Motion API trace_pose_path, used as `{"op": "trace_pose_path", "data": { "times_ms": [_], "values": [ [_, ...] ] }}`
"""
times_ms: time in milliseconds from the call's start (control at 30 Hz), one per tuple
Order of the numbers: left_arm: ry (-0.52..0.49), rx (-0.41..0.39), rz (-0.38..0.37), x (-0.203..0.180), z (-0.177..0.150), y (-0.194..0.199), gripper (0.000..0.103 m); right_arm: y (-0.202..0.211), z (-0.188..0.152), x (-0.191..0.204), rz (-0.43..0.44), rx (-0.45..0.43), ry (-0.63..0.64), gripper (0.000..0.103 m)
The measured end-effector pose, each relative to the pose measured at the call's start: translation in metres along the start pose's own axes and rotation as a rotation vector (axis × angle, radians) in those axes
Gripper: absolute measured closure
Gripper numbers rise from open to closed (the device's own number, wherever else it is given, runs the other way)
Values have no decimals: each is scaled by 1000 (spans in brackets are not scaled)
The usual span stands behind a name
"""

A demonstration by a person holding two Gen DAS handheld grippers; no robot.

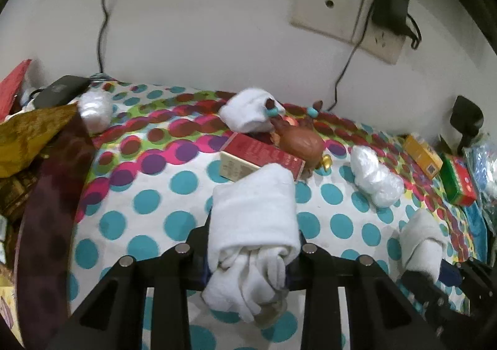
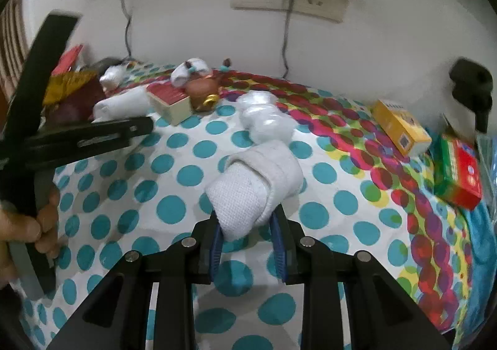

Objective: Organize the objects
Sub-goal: 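Carry the white towel with the left gripper over the gold tray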

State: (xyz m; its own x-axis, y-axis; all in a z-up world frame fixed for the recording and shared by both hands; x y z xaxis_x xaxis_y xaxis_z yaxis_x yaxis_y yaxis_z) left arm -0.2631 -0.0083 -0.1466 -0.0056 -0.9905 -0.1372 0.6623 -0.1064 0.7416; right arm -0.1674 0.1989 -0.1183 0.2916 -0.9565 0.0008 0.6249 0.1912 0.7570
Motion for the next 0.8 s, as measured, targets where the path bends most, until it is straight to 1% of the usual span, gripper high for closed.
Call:
{"op": "trace_pose_path", "data": {
  "times_ms": [67,200,300,400,500,600,667,700,767,800],
  "values": [
    [-19,0,-5,0,-5,7,71,-2,-1,1,0,5,4,77],
    [-48,-14,-40,-1,-16,32,71,1,-1,10,-7,-9,48,77],
    [-70,-45,-68,-3,-19,67,71,1,-2,16,-1,-4,73,77],
    [-95,-84,-72,-1,-20,105,71,0,-3,15,3,-1,70,77],
    [-128,-124,-40,9,-18,142,71,0,-3,14,4,4,65,77],
    [-129,-159,8,31,-14,175,71,-1,-3,14,5,10,67,77],
    [-121,-174,63,49,-12,189,71,-2,-4,15,1,16,70,76],
    [-113,-168,97,61,-12,195,71,-3,-4,15,1,16,71,76],
    [-80,-170,133,84,-13,202,71,-3,-4,15,0,17,71,76],
    [-66,-158,146,96,-15,203,70,-4,-4,15,0,19,71,76]
  ]
}}
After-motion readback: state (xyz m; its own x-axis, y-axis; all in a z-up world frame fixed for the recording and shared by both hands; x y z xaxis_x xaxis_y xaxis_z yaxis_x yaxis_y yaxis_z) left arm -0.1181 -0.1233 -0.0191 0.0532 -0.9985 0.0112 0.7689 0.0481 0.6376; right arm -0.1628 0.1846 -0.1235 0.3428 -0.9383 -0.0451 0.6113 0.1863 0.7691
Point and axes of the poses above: each gripper's, at about its wrist camera, not at the fingertips, and y roughly against the way its jaws point, x to its left, z to its top, the point moved 6 cm from there along -y, roughly the way its jaws point, and after that the axes turned 1 degree about x, right-handed, at the moved point
